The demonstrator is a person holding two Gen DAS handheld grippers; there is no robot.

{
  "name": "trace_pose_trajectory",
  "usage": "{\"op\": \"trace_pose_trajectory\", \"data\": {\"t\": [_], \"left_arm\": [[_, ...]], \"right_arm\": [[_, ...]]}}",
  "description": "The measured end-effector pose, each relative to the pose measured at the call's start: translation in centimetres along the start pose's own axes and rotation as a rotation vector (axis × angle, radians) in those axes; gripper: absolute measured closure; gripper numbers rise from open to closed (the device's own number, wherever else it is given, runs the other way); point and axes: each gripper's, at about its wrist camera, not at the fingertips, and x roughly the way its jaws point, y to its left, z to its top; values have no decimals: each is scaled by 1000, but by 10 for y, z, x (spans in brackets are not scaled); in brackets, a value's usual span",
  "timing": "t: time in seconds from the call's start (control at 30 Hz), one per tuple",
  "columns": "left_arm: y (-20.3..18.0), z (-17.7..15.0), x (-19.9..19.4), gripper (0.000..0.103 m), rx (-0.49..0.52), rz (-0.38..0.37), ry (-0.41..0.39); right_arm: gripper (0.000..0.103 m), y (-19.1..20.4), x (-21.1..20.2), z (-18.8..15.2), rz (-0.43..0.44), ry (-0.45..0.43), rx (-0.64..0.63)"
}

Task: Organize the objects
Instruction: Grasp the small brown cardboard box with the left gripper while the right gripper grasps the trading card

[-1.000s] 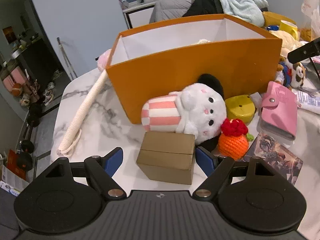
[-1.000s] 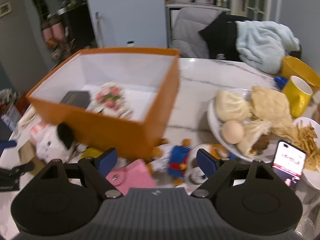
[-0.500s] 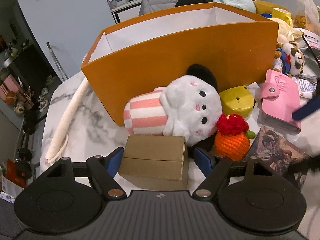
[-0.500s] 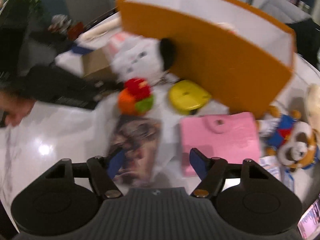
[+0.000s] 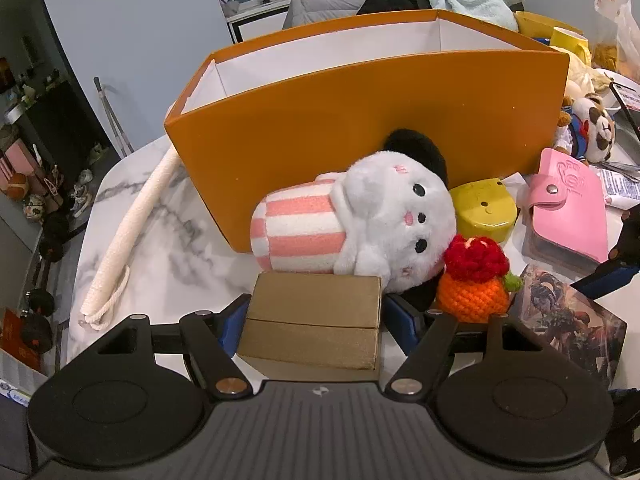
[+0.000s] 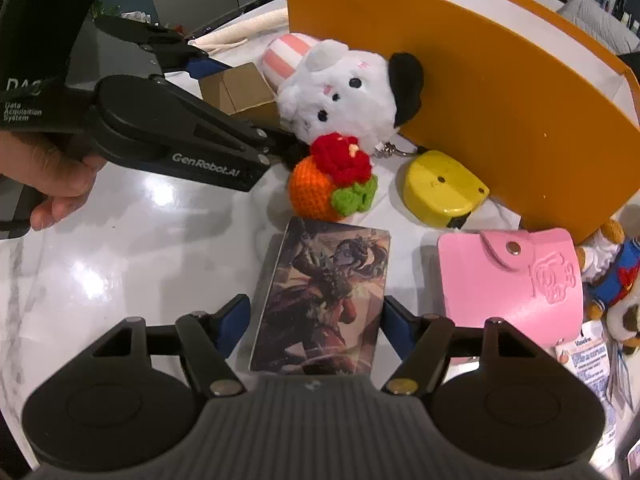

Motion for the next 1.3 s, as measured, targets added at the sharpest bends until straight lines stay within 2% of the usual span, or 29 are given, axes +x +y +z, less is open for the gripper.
{"op": "trace_pose_trajectory", "data": {"t": [0.6, 0.9, 1.3], "left_arm": [[5, -6, -11, 23, 11, -47, 59], [5, -11, -20, 27, 29, -51, 54], [13, -12, -36, 27, 18, -61, 40]], "right_arm": [[39, 7, -12, -3, -32, 4, -50], [39, 11, -20, -4, -38, 15, -78], [40, 13, -36, -1, -33, -28, -59]]}}
